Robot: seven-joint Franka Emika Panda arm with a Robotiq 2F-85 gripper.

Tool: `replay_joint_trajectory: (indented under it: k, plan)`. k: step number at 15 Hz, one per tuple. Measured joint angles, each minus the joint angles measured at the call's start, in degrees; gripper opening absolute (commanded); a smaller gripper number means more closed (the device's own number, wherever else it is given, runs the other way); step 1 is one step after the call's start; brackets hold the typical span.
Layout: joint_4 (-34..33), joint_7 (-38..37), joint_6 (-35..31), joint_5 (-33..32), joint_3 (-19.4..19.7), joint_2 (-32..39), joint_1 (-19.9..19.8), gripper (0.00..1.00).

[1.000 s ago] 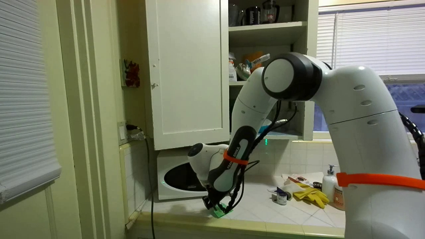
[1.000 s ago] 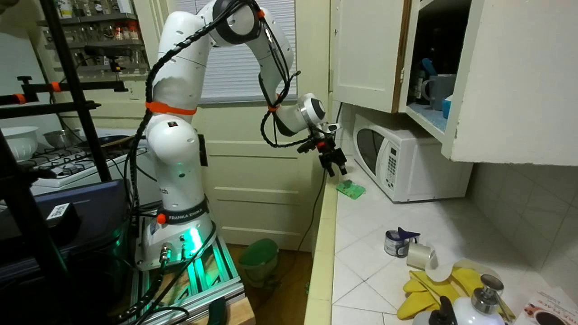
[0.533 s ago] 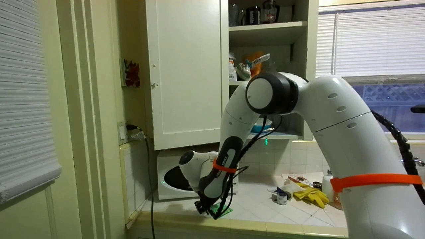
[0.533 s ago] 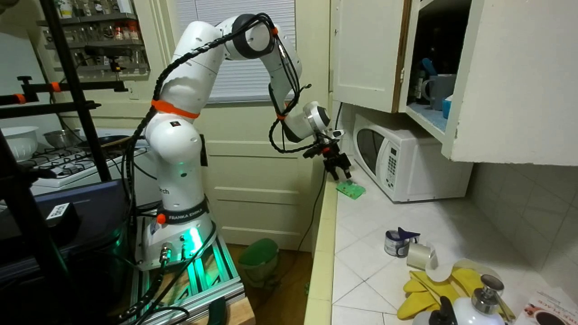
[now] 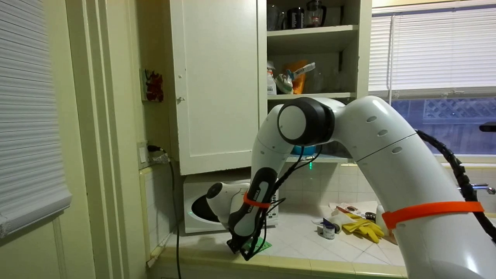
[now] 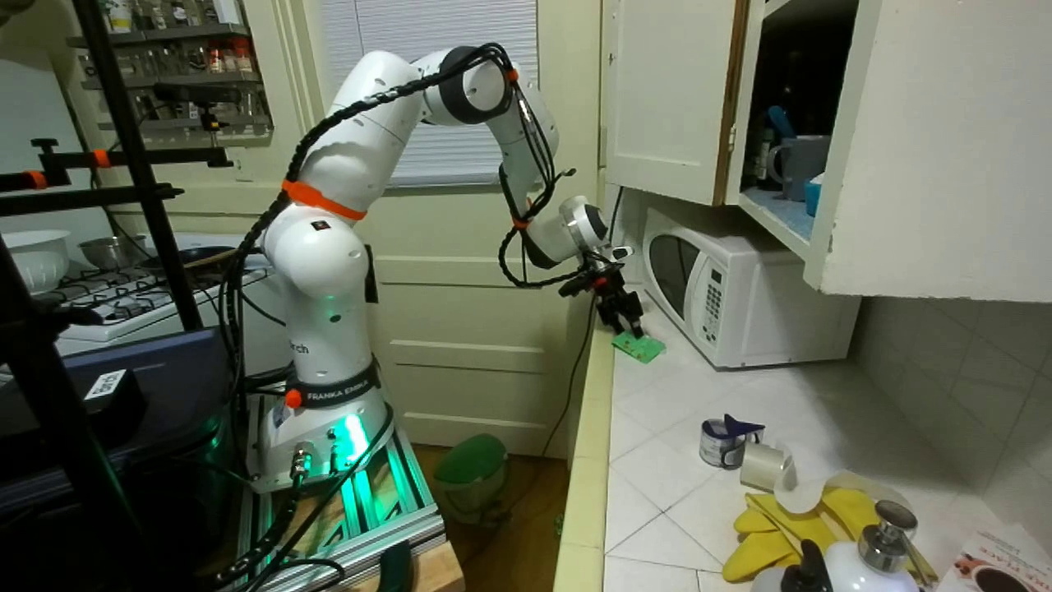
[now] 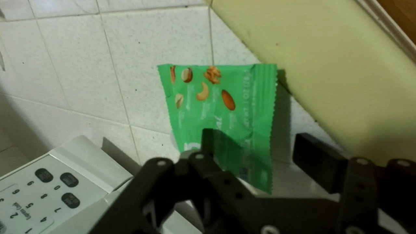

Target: Put the green object in the open cabinet

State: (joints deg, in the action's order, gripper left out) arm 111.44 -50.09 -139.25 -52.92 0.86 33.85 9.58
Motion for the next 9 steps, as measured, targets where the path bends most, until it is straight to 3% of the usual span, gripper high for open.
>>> replay_joint_trajectory:
  k: [4, 6, 9]
  plan:
    - [-0.91, 0.0, 0.31, 0.01, 0.82, 0.25, 0.3, 0.04]
    - [-1.32, -0.03, 1.16, 0.01, 1.21, 0.23, 0.34, 0.0]
    - [-1.41, -0.37, 3.52, 0.17, 1.33, -0.83, 0.46, 0.02]
